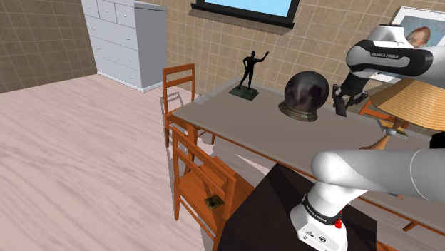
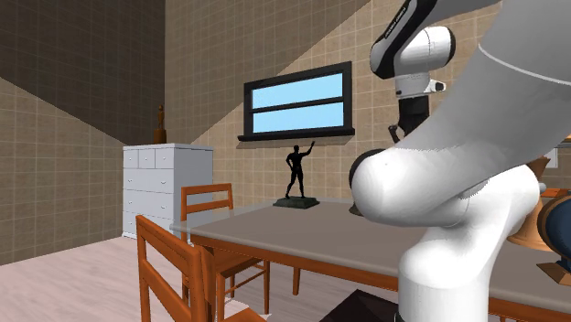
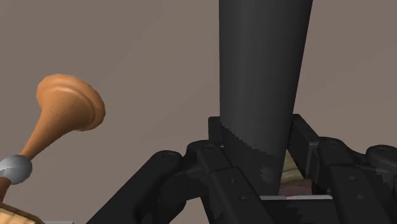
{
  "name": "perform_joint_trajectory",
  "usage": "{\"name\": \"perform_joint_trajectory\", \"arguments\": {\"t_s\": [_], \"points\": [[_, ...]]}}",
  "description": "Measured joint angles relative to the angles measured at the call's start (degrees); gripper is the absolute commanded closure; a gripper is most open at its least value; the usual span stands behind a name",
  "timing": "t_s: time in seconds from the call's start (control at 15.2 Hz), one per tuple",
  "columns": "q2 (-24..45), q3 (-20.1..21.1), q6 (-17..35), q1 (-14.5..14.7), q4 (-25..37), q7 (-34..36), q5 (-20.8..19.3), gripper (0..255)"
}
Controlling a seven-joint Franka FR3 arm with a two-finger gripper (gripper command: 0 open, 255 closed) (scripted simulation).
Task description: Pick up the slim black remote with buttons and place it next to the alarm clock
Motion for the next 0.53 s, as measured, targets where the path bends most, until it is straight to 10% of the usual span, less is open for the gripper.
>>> {"name": "perform_joint_trajectory", "arguments": {"t_s": [0.53], "points": [[0.81, -10.62, 0.35, -3.12, 3.73, -11.43, -4.69, 255]]}}
